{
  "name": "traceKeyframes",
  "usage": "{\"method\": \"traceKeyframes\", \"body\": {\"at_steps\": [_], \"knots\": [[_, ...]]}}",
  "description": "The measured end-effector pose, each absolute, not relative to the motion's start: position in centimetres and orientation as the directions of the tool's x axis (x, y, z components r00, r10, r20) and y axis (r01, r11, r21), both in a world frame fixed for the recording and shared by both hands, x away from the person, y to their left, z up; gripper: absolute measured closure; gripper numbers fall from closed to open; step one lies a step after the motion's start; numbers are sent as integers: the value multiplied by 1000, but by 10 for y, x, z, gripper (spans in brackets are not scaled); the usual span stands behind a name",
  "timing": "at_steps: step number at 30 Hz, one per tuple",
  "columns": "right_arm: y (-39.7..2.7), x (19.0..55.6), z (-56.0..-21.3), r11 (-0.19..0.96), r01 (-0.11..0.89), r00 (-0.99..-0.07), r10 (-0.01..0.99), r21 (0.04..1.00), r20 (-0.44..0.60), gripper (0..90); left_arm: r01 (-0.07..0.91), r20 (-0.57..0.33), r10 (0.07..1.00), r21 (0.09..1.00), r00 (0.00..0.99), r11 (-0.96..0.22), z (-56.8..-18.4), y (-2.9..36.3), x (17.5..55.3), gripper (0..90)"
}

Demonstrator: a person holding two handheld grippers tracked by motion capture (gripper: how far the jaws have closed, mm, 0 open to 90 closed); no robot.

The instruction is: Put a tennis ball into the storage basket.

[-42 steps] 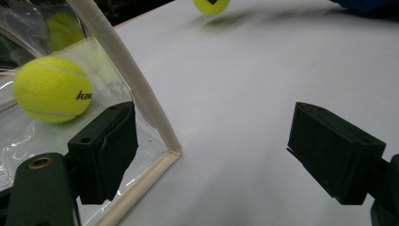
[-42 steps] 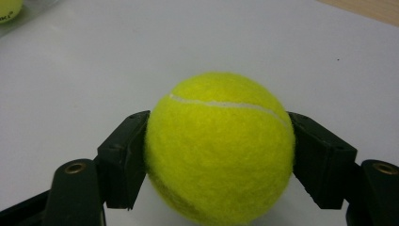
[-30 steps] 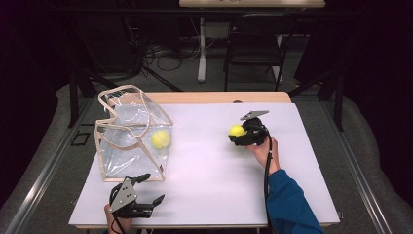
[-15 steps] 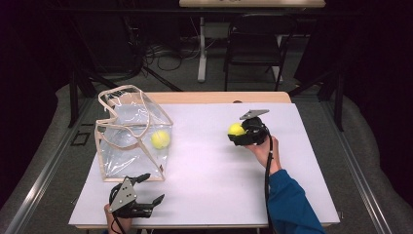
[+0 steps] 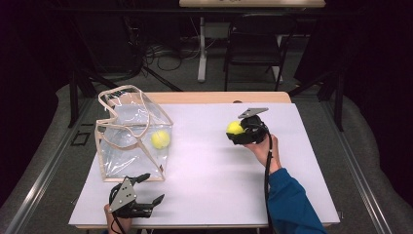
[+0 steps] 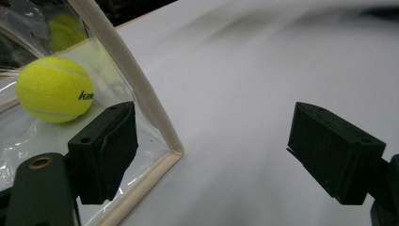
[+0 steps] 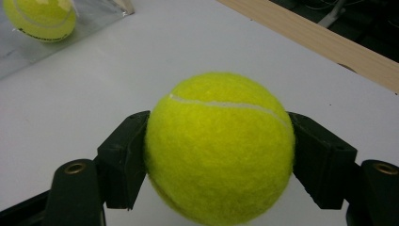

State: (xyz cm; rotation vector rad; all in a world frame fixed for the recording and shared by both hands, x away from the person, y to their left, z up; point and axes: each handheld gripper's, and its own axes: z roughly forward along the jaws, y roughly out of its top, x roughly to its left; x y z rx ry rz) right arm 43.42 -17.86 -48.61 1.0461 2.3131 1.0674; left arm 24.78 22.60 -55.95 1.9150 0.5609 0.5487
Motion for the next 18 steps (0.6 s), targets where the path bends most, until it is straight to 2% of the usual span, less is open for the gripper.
{"method": "traceKeyframes", "body": {"at_steps": [18], "knots": [[-172,432,-477,445,448,-665,745,775,-44,266,138,125,602,919,788,-370,-559,226,248,159]]}}
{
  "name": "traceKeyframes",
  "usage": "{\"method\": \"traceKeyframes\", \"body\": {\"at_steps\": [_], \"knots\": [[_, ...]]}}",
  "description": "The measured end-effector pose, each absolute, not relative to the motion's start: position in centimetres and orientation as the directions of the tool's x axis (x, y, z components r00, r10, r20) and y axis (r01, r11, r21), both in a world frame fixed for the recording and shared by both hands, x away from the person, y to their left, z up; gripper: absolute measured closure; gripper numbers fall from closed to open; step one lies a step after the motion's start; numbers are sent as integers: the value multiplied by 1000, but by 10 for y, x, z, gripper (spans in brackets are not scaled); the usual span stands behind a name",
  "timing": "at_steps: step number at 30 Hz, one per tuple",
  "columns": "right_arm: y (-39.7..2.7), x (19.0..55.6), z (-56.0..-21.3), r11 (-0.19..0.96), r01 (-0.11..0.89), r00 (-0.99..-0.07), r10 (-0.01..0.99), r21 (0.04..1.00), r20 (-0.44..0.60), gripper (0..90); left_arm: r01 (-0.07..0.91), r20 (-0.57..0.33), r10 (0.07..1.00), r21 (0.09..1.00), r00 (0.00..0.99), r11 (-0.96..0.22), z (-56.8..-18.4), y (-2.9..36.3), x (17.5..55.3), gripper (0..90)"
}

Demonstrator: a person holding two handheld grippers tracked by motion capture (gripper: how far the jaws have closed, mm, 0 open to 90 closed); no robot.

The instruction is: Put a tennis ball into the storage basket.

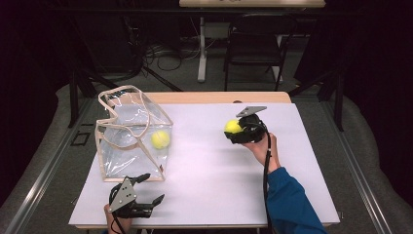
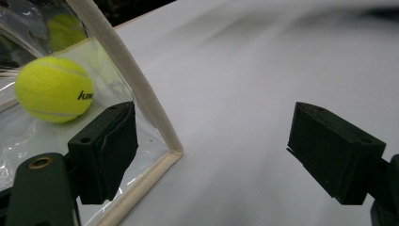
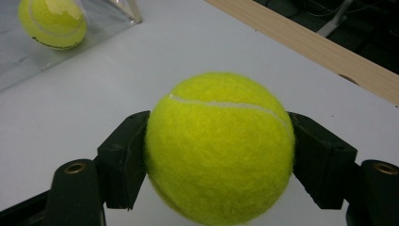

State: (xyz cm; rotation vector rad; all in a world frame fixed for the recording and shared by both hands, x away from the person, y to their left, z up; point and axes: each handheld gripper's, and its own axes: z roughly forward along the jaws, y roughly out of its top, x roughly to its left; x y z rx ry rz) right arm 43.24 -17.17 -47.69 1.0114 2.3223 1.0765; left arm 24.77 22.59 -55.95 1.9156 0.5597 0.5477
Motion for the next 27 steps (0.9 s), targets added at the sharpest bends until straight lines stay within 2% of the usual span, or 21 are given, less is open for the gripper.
{"method": "traceKeyframes", "body": {"at_steps": [27], "knots": [[-151,432,-462,476,404,-700,710,781,-71,266,136,124,604,920,787,-366,-559,226,248,159]]}}
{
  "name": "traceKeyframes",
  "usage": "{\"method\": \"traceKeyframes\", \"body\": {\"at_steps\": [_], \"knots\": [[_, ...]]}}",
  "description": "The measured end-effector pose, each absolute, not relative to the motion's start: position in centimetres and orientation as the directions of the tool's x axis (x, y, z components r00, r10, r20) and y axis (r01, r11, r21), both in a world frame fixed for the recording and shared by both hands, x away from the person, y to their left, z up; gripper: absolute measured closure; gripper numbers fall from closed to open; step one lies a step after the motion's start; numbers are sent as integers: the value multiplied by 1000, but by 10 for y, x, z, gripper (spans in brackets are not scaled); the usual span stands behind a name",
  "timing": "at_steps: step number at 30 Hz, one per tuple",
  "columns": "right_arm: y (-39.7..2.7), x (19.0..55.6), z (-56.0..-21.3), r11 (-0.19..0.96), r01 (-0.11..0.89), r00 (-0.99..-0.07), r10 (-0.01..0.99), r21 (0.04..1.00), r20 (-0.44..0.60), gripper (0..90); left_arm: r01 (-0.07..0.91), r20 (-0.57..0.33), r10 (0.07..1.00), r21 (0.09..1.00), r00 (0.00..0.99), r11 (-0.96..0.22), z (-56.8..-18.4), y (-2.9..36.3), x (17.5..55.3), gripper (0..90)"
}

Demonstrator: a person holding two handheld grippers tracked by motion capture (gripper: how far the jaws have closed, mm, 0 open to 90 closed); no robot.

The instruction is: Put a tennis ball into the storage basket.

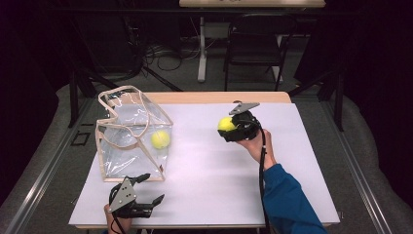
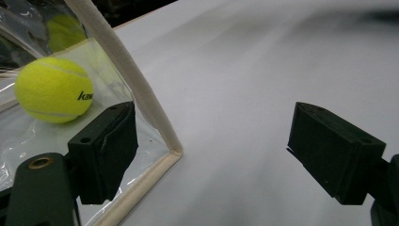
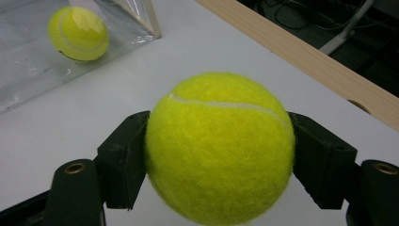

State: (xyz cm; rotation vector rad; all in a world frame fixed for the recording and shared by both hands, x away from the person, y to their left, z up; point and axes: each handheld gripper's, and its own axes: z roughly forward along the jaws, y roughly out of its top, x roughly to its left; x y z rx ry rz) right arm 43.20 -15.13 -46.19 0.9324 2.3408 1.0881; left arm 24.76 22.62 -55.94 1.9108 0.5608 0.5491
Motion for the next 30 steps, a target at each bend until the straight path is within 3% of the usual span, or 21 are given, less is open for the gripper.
{"method": "traceKeyframes", "body": {"at_steps": [30], "knots": [[-126,434,-442,495,356,-738,669,792,-86,266,137,124,603,920,788,-367,-559,226,248,159]]}}
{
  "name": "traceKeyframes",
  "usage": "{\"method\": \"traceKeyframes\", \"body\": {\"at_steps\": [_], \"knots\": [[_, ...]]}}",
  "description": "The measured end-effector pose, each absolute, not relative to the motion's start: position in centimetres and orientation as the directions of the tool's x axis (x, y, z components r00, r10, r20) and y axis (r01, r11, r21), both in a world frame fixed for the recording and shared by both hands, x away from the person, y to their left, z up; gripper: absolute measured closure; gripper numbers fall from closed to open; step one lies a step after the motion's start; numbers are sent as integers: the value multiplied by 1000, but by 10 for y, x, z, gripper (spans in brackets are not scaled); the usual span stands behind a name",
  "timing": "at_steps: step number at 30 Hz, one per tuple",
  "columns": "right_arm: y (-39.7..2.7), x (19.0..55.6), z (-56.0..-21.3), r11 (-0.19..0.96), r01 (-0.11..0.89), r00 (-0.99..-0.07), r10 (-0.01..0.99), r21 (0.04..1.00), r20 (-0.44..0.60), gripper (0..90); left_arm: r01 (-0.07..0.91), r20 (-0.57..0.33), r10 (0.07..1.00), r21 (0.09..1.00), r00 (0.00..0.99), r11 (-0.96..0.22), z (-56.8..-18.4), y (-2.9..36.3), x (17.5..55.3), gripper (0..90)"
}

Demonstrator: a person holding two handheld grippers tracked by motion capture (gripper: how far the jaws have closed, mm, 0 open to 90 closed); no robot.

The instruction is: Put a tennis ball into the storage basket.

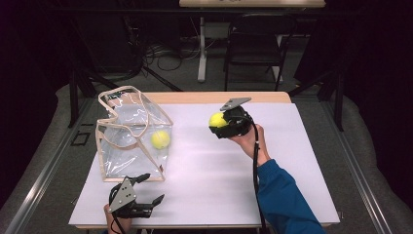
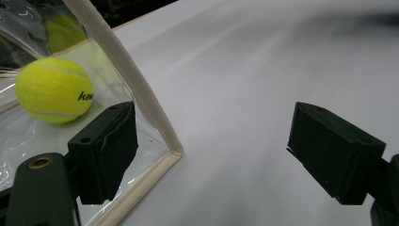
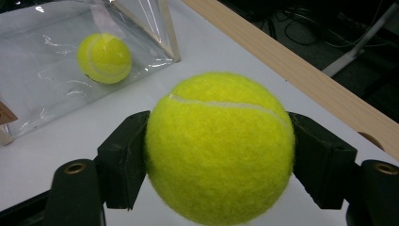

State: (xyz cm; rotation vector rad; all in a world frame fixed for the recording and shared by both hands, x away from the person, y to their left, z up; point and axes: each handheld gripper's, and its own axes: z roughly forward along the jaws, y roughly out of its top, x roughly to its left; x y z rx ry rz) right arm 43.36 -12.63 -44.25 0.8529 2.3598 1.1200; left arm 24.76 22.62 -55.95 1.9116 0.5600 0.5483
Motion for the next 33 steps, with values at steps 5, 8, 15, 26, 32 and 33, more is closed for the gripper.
{"method": "traceKeyframes", "body": {"at_steps": [5,8,15,26,32,33], "knots": [[-120,434,-440,497,348,-747,659,795,-85,266,138,123,601,919,790,-369,-559,226,248,159],[-115,435,-439,506,345,-753,652,791,-89,266,137,123,601,919,790,-369,-559,226,248,159],[-108,437,-433,508,334,-760,643,794,-91,266,137,123,601,920,790,-368,-560,226,247,159],[-95,441,-420,511,308,-777,621,802,-97,266,142,119,598,918,792,-370,-559,227,248,159],[-85,442,-417,518,301,-787,609,801,-98,266,143,116,601,919,791,-366,-560,227,248,159],[-84,442,-417,520,299,-789,607,800,-100,266,142,117,601,920,791,-366,-560,227,248,159]]}}
